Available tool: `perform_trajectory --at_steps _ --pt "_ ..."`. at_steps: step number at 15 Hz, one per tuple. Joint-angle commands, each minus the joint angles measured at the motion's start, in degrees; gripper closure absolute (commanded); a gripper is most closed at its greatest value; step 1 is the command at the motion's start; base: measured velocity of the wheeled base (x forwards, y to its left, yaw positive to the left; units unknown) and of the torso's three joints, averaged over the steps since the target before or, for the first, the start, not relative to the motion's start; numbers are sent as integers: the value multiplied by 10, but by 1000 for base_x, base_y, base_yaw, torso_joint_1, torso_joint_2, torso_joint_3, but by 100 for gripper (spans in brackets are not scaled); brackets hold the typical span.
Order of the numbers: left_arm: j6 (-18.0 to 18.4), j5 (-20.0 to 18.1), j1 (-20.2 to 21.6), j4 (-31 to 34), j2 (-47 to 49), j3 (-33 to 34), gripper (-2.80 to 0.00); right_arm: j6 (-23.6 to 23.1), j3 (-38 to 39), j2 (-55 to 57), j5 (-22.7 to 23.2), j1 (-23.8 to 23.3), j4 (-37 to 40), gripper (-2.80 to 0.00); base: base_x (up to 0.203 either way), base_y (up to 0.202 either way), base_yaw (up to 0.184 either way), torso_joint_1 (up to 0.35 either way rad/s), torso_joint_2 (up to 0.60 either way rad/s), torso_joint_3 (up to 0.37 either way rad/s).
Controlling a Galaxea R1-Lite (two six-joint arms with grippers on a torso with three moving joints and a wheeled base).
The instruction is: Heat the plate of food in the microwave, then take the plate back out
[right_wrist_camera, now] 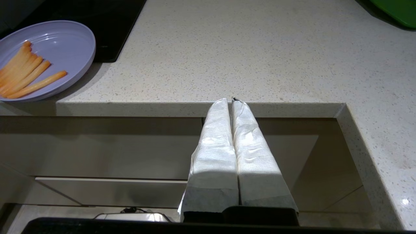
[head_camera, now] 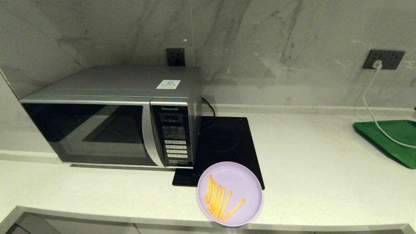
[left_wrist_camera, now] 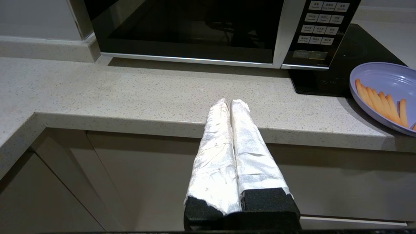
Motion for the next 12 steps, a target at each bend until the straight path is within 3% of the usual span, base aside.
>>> perform_trajectory --at_steps 1,12 --pt "1 0 0 0 0 0 0 0 0 0 0 0 1 0 0 0 0 0 0 0" --pt "0 0 0 0 -1 0 0 -2 -1 1 -4 0 4 0 0 0 0 0 0 0"
